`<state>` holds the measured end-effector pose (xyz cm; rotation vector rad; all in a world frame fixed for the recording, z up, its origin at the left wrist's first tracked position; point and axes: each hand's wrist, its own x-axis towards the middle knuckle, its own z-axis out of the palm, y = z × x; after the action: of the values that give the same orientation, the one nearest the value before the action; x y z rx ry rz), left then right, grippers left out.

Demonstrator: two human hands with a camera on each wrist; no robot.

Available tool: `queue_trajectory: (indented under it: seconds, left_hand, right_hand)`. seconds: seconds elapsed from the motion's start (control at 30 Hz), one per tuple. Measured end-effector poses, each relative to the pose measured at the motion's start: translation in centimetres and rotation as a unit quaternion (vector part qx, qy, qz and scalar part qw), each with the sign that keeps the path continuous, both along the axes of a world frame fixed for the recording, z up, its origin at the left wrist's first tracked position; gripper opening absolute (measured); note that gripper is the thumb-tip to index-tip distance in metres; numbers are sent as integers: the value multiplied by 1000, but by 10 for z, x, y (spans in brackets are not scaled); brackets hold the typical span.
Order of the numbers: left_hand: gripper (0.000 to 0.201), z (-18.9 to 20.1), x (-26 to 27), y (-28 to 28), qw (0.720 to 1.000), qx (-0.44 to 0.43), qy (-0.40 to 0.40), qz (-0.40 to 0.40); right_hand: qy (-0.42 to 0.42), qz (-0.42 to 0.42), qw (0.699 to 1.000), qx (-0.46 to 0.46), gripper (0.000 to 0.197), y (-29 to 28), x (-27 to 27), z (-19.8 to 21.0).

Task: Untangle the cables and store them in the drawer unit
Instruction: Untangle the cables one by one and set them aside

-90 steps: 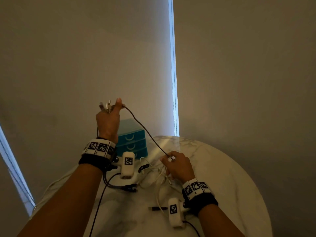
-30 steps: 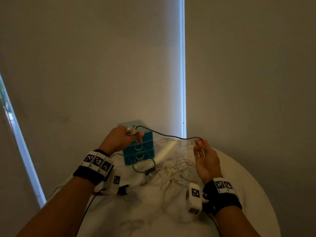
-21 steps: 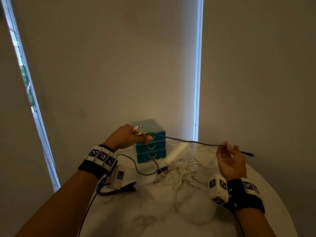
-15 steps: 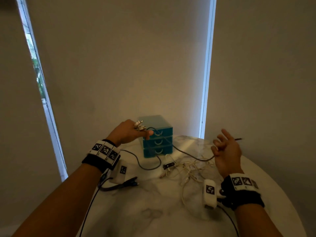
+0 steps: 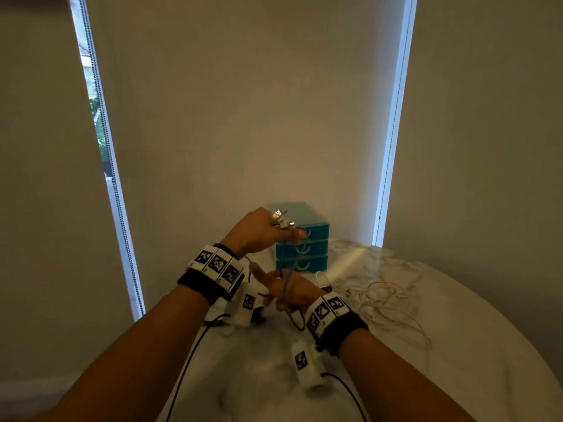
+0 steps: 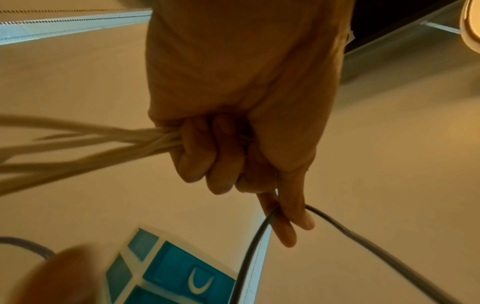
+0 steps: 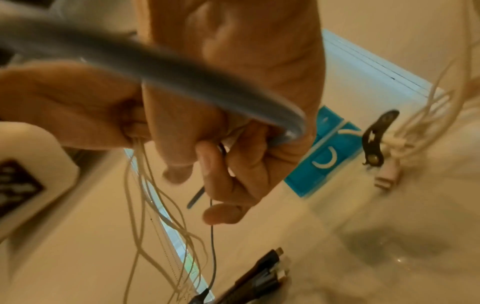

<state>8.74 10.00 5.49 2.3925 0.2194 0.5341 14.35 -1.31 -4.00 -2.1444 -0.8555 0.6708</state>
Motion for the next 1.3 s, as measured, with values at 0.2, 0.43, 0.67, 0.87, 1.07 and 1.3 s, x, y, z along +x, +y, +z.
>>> queue_trajectory:
  seconds: [0.2,0.43,0.67,0.87,1.07,1.3]
  left_hand:
    - [42,-2,-5,4,1000,8,27,-9]
    - [33,3,-21,33,999,-12,-33,13]
    - [74,-11,-32,70,996,5,27,85]
    - [69,-38,0,30,995,42,89,14]
    - [50,-52,32,-7,998,26,45,-48]
    - [39,-44,34,-8,999,4,-12,-44]
  right_hand:
    - [110,45,990,72,40,21,6,-19]
    - [117,-20,972,204,15,-3,18,8]
    - [85,-54,944,313,25,-79,37,100]
    - [68,-22,939,336,24,-112,32,146]
    - [63,-9,936,347,23,-128,40,144]
    - [-135,-73,975,158,27,-145,62,98]
